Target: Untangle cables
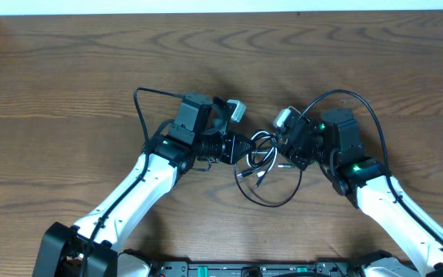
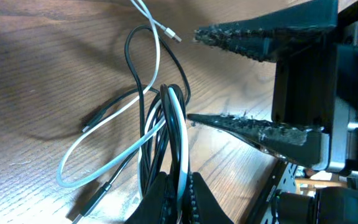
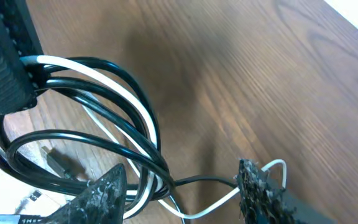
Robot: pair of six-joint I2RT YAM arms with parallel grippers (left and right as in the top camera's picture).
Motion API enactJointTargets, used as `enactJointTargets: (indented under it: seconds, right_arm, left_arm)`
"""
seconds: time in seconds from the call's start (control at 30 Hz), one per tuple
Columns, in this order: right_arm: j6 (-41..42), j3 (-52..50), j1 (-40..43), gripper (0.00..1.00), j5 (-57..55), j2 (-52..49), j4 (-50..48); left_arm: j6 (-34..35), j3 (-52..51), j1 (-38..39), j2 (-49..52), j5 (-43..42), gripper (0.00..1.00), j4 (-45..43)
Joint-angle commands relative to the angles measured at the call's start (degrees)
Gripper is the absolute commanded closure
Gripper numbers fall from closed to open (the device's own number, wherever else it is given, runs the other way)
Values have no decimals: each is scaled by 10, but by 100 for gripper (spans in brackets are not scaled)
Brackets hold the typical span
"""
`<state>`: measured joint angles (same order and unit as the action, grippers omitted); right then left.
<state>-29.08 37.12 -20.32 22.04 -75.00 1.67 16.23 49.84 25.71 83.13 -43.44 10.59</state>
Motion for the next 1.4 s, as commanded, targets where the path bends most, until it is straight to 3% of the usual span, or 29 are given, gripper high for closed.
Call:
enactJointTargets:
  seconds: [0.0,0.33,0.4,0.57,0.7,0.77,0.83,0.97,1.1,1.13,1.2,1.23,1.37]
  right_arm:
    - [-16,3,-3,47,16,0,2]
    - [-16,3,-3,52,58,0,10]
    - [-16,3,-3,60,71,0,10]
    - [-12,3,-3,99,75,0,26]
    - [-4,3,-3,99,72,0,40]
    - [80,3,-3,99,16,0,38]
    - [174,3,5,99,-77,0,40]
    - [402,3,46,99,-294,0,82]
    - [453,3,76,98,-288,0,99]
    - [458,3,77,91,-275,0,96]
    - [457,3,76,67,-223,0,81]
    - [422,3,76,62,-168,0,65]
    - [292,3,75,59,-28,0,26]
  left_arm:
    - [-10,-1,-2,-9,-43,93,-6]
    - [-10,-1,-2,-9,-60,93,-8]
    - [-10,-1,-2,-9,-72,92,-10]
    - [-10,-1,-3,-8,-64,92,-21]
    - [-10,-1,-3,-8,23,93,-16]
    - [-10,-1,-3,-8,123,93,-8]
    - [-10,-1,-3,-8,169,92,-3]
    - [-10,-1,-3,-8,176,92,-1]
    - [-9,-1,-3,-8,175,93,1]
    - [-9,-1,-3,-8,170,92,1]
    - [-9,-1,-2,-8,148,92,1]
    - [-10,-1,-2,-8,130,93,1]
    - [-10,-1,-2,-9,123,92,0]
